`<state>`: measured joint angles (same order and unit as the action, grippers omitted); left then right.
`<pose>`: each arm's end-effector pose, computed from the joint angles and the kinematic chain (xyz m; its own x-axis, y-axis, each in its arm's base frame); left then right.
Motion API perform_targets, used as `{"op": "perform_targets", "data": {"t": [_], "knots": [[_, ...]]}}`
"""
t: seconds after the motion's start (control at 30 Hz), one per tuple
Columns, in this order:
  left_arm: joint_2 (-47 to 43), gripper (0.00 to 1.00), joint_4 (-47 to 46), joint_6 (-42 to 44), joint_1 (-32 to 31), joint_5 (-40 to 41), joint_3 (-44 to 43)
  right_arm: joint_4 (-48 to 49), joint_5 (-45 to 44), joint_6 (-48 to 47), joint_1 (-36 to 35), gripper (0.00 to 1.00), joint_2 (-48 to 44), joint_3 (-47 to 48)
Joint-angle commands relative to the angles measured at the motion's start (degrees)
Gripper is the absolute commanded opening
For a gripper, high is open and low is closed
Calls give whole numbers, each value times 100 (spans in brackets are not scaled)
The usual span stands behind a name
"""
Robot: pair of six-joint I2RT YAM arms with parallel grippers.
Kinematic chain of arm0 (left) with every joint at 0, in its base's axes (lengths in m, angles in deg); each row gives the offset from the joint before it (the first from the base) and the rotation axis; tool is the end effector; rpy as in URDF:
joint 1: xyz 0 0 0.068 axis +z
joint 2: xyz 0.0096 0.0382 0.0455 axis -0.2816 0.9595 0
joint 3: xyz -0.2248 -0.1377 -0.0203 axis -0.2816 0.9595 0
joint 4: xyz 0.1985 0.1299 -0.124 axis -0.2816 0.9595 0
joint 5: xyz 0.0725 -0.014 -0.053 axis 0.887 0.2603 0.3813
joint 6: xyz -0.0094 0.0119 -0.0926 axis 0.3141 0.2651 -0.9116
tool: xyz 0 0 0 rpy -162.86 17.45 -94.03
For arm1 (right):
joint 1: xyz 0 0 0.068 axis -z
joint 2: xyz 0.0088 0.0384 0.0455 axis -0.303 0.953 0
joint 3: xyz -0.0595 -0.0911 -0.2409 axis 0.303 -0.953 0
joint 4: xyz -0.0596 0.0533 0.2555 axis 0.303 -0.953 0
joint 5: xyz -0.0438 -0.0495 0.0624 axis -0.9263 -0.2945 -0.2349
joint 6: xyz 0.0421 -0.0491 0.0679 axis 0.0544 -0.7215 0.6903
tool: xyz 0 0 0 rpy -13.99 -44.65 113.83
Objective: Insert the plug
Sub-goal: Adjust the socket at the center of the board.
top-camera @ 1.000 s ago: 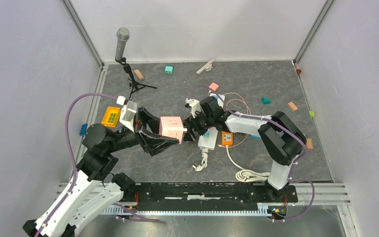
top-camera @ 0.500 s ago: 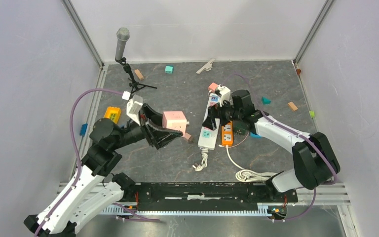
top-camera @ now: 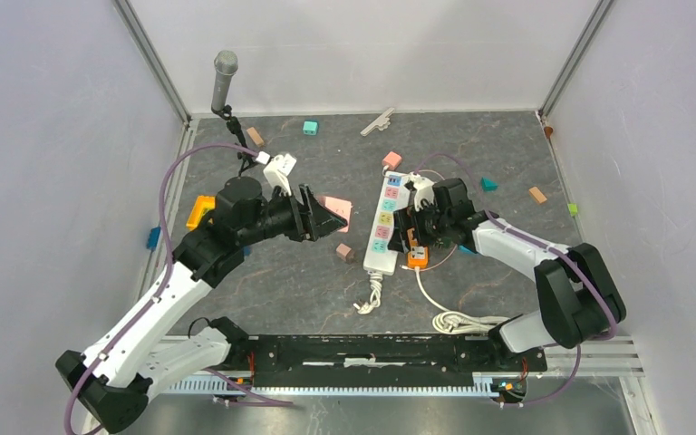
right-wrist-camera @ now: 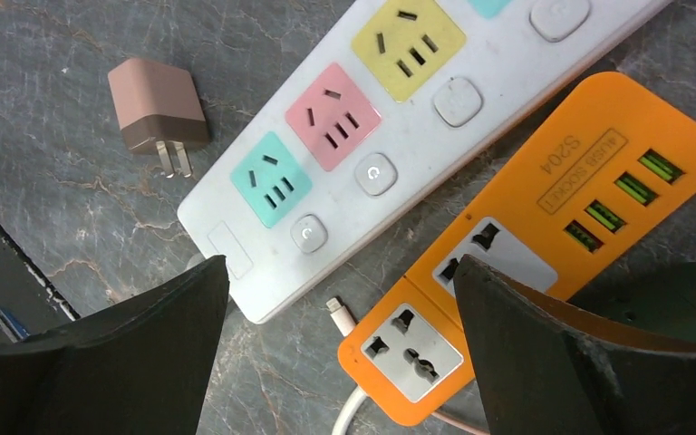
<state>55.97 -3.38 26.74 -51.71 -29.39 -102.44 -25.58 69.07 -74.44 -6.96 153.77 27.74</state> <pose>0.1900 -0.1700 0.3454 -0.6959 -0.2215 -0.6831 0.4797 0.5644 -0.6718 0.2771 0.1653 0.1371 -0.7783 -0.1760 -0.6027 -0.4978 0.7580 0.4215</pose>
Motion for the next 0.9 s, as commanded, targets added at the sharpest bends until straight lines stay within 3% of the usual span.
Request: {"op": "perform_targets", "data": {"t": [0.0,0.47,0.7,0.87], "knots": [[67,2,254,-330,11,166,-347,-194,-220,-177,104,98,-225,147],[824,2,1082,-966,20,367,-683,-302,101,-62,205,98,-329,187],[1238,2,1335,-1053,37,533,-649,469,1009,825,136,98,-242,-121],[1221,2,1359,-994,35,584,-641,899,1016,1198,-264,97,136,-176]]}}
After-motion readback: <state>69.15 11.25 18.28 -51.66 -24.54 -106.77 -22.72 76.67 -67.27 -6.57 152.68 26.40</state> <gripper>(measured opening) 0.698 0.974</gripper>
